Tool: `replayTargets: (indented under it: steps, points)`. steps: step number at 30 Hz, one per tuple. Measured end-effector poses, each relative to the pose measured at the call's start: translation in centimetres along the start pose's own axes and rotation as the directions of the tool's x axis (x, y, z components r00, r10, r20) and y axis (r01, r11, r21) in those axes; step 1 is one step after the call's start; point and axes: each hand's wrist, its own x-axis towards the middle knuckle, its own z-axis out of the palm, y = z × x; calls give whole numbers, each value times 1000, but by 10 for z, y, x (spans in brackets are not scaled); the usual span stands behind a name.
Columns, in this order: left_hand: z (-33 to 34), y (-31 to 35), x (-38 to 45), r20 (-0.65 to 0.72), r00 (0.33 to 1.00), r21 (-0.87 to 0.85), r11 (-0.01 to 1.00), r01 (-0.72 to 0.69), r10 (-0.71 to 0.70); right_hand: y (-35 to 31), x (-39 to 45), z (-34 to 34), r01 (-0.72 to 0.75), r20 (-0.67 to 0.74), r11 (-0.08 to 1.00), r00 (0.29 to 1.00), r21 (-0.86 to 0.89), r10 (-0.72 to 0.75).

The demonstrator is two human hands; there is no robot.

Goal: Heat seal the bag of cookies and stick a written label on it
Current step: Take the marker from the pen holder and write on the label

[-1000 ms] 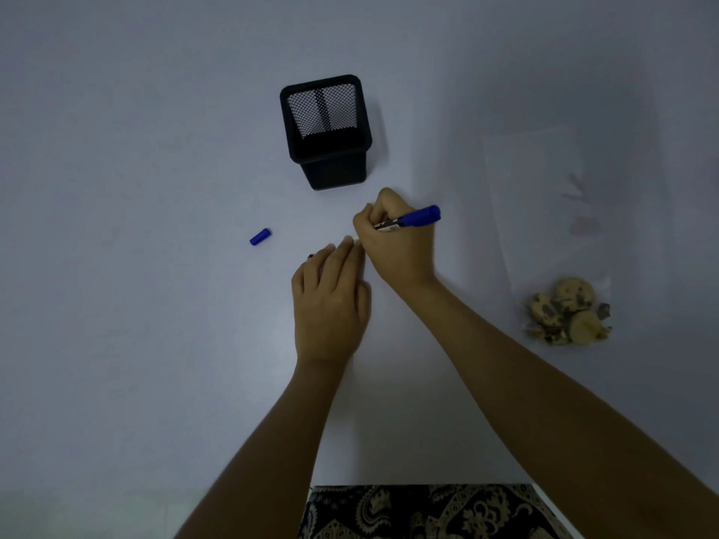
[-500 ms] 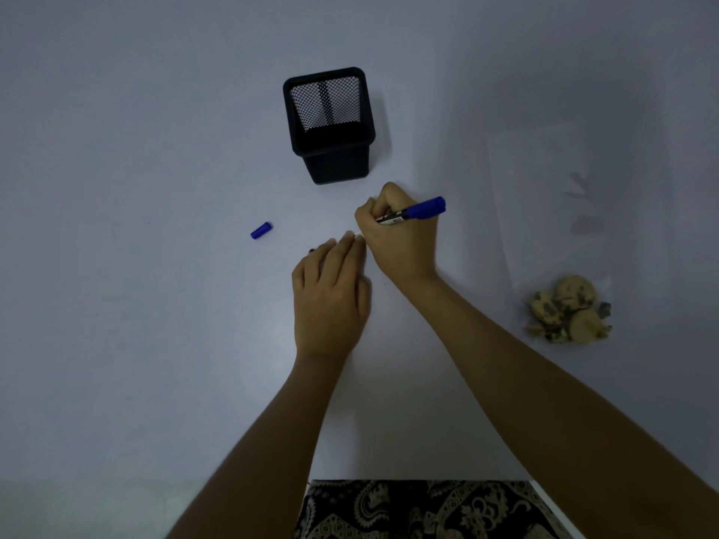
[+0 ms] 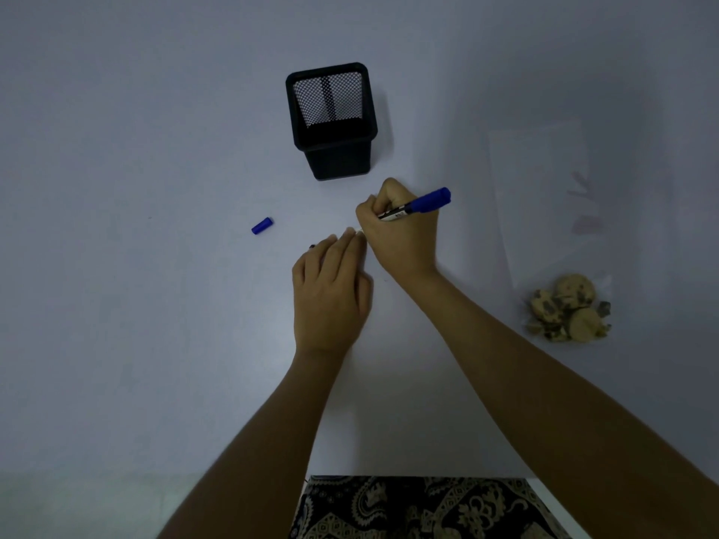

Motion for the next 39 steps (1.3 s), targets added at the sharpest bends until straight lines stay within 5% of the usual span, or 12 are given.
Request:
replayTargets:
  steps: [39]
  points:
    - [-1, 1, 0, -12, 1000, 21, 1000, -13, 13, 0, 3, -2, -40, -143, 999, 989, 23, 43]
